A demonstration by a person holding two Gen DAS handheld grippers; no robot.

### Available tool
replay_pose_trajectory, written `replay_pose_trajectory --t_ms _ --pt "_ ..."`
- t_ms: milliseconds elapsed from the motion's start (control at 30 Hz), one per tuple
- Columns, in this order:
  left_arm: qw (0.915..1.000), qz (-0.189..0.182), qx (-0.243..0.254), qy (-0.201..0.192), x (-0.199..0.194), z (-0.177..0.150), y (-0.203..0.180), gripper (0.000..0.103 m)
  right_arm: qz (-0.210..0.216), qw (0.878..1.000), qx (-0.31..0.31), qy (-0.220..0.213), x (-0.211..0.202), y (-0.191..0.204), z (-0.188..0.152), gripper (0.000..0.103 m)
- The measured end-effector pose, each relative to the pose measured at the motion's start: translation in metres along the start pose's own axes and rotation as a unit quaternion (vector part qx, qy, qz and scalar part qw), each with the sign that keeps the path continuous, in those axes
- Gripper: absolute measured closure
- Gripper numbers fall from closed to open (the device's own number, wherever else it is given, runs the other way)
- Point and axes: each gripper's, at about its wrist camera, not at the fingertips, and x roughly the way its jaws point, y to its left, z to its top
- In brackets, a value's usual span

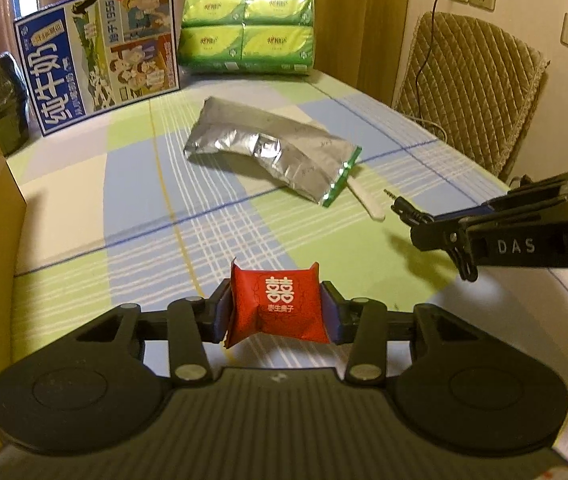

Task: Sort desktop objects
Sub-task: 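Lift the red candy packet and black cable and carry them over the cardboard box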

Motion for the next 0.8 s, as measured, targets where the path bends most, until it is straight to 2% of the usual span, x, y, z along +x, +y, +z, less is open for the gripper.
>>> replay_pose_trajectory --t_ms 400,667,800 --pt "0.9992 0.016 -0.032 -0.020 -0.037 0.005 0.008 0.064 0.009 0.999 0.028 -0.027 -0.042 0.012 -0.016 0.090" --pt "0.9983 0.027 -0.042 -0.031 -0.088 0.000 0.015 0.064 0.027 0.998 0.033 -0.046 -0.082 0.035 -0.027 0.090" --pt "0.9967 0.040 -0.052 -0.047 -0.125 0.002 0.025 0.064 0.050 0.997 0.017 -0.056 -0.102 0.062 -0.021 0.090"
